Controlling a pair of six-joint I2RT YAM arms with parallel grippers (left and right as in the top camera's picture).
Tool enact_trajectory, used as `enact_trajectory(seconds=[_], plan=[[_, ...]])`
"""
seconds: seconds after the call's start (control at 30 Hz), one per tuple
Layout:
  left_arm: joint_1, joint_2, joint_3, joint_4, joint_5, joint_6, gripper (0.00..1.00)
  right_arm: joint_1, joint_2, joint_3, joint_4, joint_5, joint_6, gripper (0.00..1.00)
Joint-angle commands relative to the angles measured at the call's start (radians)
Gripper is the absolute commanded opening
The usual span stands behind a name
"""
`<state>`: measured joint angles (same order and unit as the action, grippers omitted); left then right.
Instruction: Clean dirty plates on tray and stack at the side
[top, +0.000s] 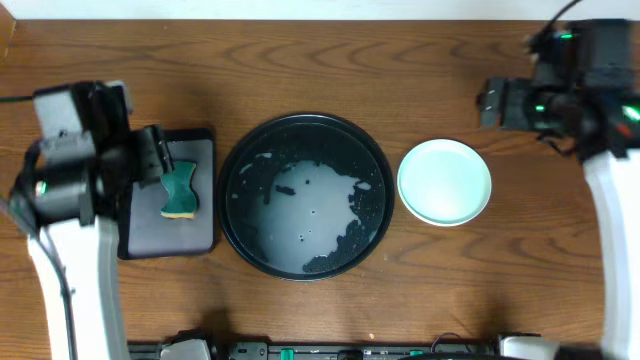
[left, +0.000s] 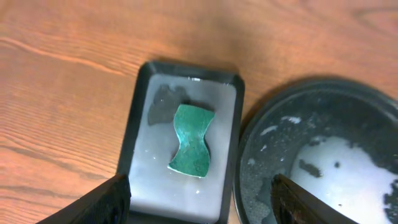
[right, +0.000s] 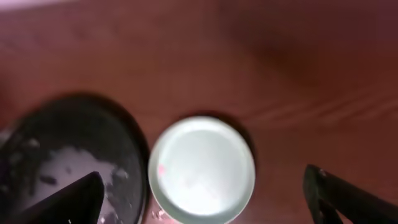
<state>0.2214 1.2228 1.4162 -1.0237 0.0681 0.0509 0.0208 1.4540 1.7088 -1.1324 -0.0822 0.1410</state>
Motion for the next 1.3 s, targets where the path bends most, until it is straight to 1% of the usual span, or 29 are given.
enact_trajectory(seconds=[0.0,0.17,0.33,0.53,0.7,0.8,0.9,0.97,1.03,1.17,1.27], plan=[[0.002,-0.05,0.011,-0.005,0.011,0.001,0.73,0.011,-0.106,0.034,-0.005,0.033,-0.008,0.99],[0.002,-0.104,0.011,-0.005,0.011,0.001,0.73,0.012,-0.237,0.034,-0.014,0.033,-0.008,0.99],[0.002,-0.111,0.011,-0.005,0.011,0.001,0.73,0.012,-0.327,0.034,-0.014,0.033,-0.008,0.99],[0.002,-0.111,0.011,-0.005,0.011,0.001,0.73,0.012,-0.388,0.034,-0.021,0.032,-0.008,0.99],[0.002,-0.111,0.011,-0.005,0.011,0.001,0.73,0.011,-0.406,0.034,-0.08,0.052,-0.008,0.99],[0.002,-0.111,0.011,-0.005,0.011,0.001,0.73,0.012,-0.408,0.002,-0.073,0.05,-0.053,0.99],[0.002,-0.111,0.011,-0.005,0.011,0.001,0.73,0.011,-0.452,-0.097,-0.02,0.047,-0.117,0.99],[0.002,-0.111,0.011,-0.005,0.011,0.001,0.73,0.011,-0.495,-0.185,0.047,0.047,-0.127,0.99],[0.002,-0.111,0.011,-0.005,0.011,0.001,0.73,0.011,-0.567,-0.32,0.158,0.024,-0.139,0.99],[0.002,-0.111,0.011,-0.005,0.011,0.001,0.73,0.011,-0.716,-0.577,0.375,-0.085,-0.219,0.99],[0.002,-0.111,0.011,-0.005,0.011,0.001,0.73,0.011,-0.826,-0.763,0.512,-0.103,-0.236,0.99]])
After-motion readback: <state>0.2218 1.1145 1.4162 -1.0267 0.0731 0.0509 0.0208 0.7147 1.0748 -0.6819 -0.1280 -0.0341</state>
